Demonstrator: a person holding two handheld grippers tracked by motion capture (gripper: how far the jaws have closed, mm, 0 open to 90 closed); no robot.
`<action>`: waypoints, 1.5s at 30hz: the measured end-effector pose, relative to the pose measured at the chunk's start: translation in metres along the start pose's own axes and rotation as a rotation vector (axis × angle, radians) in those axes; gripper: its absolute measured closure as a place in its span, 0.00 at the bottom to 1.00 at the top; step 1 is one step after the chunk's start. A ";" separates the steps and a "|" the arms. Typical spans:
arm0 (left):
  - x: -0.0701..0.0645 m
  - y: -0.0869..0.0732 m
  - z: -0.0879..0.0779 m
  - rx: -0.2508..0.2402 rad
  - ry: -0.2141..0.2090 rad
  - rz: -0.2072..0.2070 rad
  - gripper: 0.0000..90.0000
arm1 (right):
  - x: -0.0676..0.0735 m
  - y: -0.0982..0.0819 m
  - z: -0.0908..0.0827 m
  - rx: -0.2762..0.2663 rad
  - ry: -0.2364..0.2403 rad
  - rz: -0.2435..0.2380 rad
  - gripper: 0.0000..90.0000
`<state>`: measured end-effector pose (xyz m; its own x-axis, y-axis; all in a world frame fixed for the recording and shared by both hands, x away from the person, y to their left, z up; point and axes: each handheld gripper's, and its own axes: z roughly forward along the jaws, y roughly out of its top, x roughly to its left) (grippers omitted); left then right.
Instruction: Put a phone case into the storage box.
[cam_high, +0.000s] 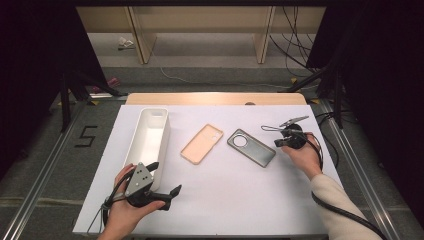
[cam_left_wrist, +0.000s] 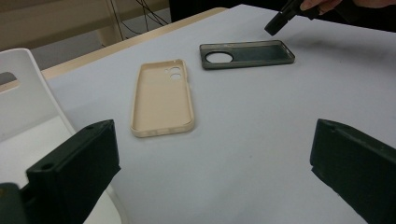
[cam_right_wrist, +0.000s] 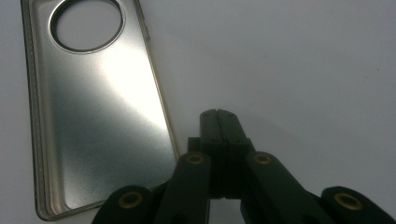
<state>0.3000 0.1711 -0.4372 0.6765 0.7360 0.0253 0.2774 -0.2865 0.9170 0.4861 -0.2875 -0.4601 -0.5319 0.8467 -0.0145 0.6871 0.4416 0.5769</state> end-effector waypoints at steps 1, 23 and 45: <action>0.000 0.000 0.000 0.000 0.000 0.000 0.01 | 0.000 0.000 0.001 0.001 0.005 -0.003 1.00; -0.001 0.000 0.000 0.000 -0.002 0.000 0.01 | 0.011 -0.004 0.003 0.106 0.086 -0.054 1.00; -0.001 0.000 0.000 -0.002 -0.005 0.005 0.01 | 0.058 -0.005 -0.002 0.187 0.191 -0.182 1.00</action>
<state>0.2989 0.1700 -0.4368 0.6811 0.7316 0.0280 0.2729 -0.2892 0.9176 0.4514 -0.2414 -0.4620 -0.7258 0.6853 0.0603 0.6417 0.6427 0.4186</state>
